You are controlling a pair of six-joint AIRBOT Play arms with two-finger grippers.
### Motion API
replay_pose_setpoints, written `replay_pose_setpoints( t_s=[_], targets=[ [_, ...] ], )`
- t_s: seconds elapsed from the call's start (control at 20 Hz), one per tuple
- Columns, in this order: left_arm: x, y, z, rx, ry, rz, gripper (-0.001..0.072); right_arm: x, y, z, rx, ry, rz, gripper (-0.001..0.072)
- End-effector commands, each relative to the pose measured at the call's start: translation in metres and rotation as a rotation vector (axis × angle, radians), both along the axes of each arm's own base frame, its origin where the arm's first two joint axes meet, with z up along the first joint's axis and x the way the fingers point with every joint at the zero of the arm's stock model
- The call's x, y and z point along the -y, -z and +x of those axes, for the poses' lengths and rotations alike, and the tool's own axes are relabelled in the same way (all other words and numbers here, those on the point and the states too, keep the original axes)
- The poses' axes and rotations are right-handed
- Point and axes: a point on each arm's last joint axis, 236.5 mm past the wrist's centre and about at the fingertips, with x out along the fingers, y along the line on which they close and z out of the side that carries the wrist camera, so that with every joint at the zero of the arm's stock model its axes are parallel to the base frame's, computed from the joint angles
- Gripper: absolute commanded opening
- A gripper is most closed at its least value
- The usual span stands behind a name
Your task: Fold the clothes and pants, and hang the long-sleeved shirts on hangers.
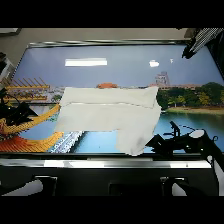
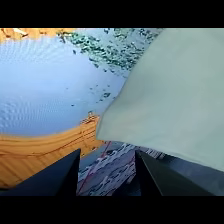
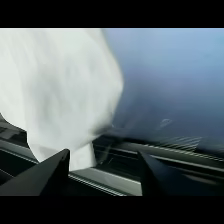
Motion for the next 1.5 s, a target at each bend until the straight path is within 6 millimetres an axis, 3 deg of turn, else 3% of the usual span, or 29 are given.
replay_pose_setpoints(
  t_s=[0.0, 0.3, 0.35, 0.45, 0.65, 0.9, 1.45],
  targets=[
    [0.000, 0.001, -0.001, 0.003, 0.000, 0.002, 0.0409, -0.005, 0.007, 0.016, 0.064, 0.095, 0.024, 0.0451],
    [-0.002, 0.003, 0.002, 0.019, 0.005, 0.010, 0.0409, -0.008, 0.007, 0.027, 0.102, 0.133, 0.025, 0.0323],
    [-0.001, 0.005, 0.001, 0.016, 0.006, 0.007, 0.0409, -0.014, 0.009, 0.026, 0.109, 0.105, 0.016, 0.0261],
    [0.002, 0.012, -0.005, -0.003, 0.007, -0.003, 0.0409, -0.033, 0.011, 0.020, 0.118, 0.030, 0.007, 0.0033],
    [0.011, 0.028, -0.024, -0.018, 0.031, -0.006, 0.0409, -0.045, 0.004, 0.011, 0.107, -0.004, 0.026, 0.0031],
    [0.036, 0.061, -0.042, -0.043, 0.015, -0.093, 0.0409, -0.049, -0.024, 0.013, 0.144, 0.034, 0.048, 0.0031],
    [0.043, 0.102, -0.024, -0.004, -0.031, -0.152, 0.0408, -0.057, -0.062, 0.002, 0.208, 0.021, 0.088, 0.0031]
  ],
)
